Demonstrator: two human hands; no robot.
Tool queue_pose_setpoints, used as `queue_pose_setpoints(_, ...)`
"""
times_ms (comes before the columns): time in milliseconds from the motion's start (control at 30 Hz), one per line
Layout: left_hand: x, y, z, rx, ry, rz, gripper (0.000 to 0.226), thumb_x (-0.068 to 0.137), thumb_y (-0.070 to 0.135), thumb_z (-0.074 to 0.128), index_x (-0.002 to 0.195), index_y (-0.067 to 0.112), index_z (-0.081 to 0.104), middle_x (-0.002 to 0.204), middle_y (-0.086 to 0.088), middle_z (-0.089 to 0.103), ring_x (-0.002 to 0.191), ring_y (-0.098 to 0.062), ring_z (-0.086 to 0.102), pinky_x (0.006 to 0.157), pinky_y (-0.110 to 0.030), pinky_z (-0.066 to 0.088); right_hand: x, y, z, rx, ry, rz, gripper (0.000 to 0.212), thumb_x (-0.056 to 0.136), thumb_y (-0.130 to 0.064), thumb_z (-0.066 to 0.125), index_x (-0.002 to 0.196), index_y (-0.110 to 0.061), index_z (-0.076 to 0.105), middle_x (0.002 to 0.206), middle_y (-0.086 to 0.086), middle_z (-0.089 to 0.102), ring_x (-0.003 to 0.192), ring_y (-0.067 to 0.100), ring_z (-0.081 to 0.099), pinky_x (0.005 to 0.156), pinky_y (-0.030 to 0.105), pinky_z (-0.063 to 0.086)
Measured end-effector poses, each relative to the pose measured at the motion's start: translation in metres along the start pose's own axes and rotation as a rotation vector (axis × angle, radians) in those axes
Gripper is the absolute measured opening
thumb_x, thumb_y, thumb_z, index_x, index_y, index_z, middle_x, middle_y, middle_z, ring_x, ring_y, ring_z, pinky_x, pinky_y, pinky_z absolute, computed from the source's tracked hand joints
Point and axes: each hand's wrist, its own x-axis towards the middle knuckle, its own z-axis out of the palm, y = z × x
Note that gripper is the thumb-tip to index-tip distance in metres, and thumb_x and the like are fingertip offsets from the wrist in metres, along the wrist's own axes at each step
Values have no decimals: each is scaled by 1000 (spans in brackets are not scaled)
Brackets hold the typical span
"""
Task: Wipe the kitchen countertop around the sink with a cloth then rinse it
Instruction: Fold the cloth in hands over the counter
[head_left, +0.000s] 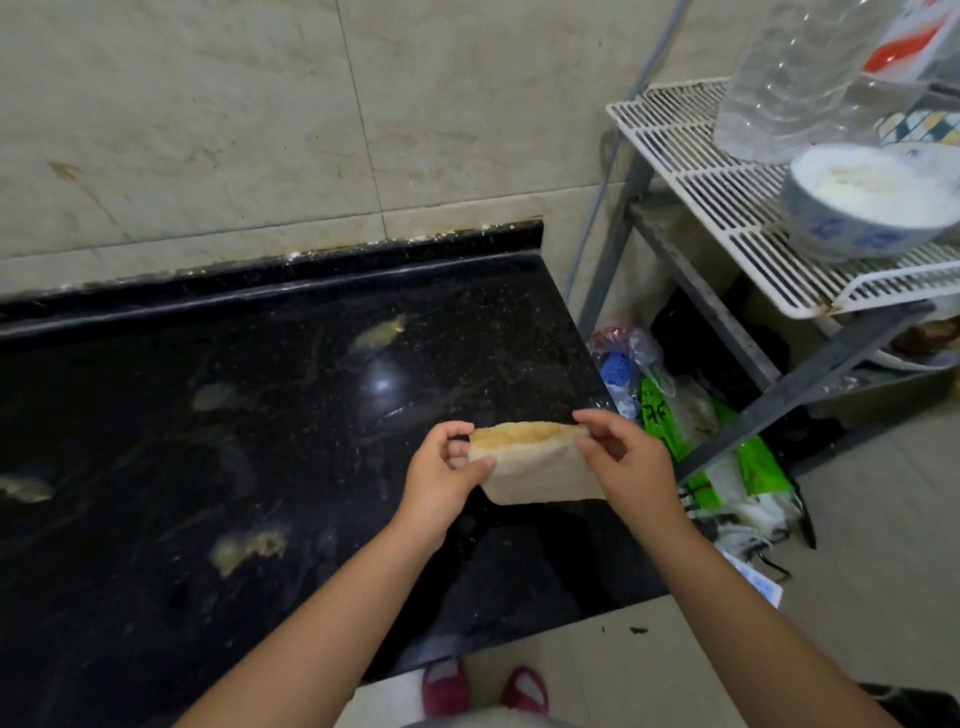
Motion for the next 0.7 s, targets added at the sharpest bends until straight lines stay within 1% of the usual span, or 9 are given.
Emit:
queue_pose_setpoints(67, -1, -3, 0, 79, -8, 21, 34, 81, -6, 63, 107, 14, 54, 79, 3, 56, 73, -8, 56, 77, -24, 50, -4, -2, 0, 21, 5, 14, 28, 84, 6, 57, 104, -13, 65, 84, -10, 61, 72, -15, 57, 69, -1, 41)
queue_pose_setpoints(167, -1, -10, 0, 237, -15, 82, 37, 79, -2, 67, 112, 13, 60, 93, -3, 59, 84, -13, 56, 88, -30, 51, -10, -3, -2, -11, 24, 26, 22, 84, 5, 58, 102, -4, 68, 93, 5, 63, 73, -7, 55, 69, 0, 42)
queue_pose_setpoints(267, -3, -16, 0, 382, 40, 188, 32, 80, 2, 66, 112, 6, 64, 87, 9, 49, 81, -7, 52, 82, -9, 44, -18, -2, -5, -133, -26, -16, 25, 83, 5, 60, 106, 0, 67, 91, 5, 58, 70, -6, 55, 67, -3, 38)
queue_pose_setpoints(333, -6, -19, -4, 488, 45, 297, 28, 79, 4, 68, 107, 6, 67, 85, 8, 44, 81, -5, 48, 75, 1, 37, -24, 1, -6, -260, -47, -51, 26, 80, 5, 62, 106, 2, 67, 92, 10, 60, 75, 9, 53, 69, -3, 35)
queue_pose_setpoints(400, -10, -21, -9, 619, 17, 399, 28, 78, 7, 71, 105, 8, 69, 93, 1, 46, 90, -10, 46, 78, -5, 36, -29, 4, -6, -331, -18, -88, 22, 77, 6, 65, 98, 4, 70, 88, 16, 63, 73, 12, 52, 69, -2, 34)
queue_pose_setpoints(467, -12, -22, -13, 729, -33, 467, 30, 79, 11, 70, 108, 11, 68, 100, -4, 49, 94, -11, 46, 81, -17, 39, -33, 6, -4, -335, 36, -115, 12, 72, 2, 66, 82, 3, 72, 77, 16, 64, 64, 6, 50, 67, -4, 34)
queue_pose_setpoints(567, -12, -23, -16, 748, -101, 381, 34, 85, 17, 64, 119, 15, 61, 96, 2, 49, 84, -6, 49, 81, -17, 41, -40, 5, 2, -299, 86, -121, 12, 69, -8, 61, 73, -1, 70, 69, 10, 64, 68, 2, 48, 65, -6, 34)
queue_pose_setpoints(633, -10, -25, -13, 674, -133, 231, 42, 85, 17, 64, 125, 14, 54, 95, 3, 50, 75, -1, 49, 83, -17, 43, -45, 2, 8, -269, 96, -139, 20, 72, -16, 57, 72, -2, 70, 69, 6, 65, 70, 1, 51, 66, -9, 33)
queue_pose_setpoints(700, -12, -28, -6, 556, -140, 50, 53, 84, 16, 65, 133, 13, 44, 97, 2, 53, 79, -5, 53, 80, -17, 41, -48, 5, 12, -218, 87, -145, 20, 72, -13, 57, 74, 0, 71, 73, 4, 67, 75, -13, 53, 69, -10, 33)
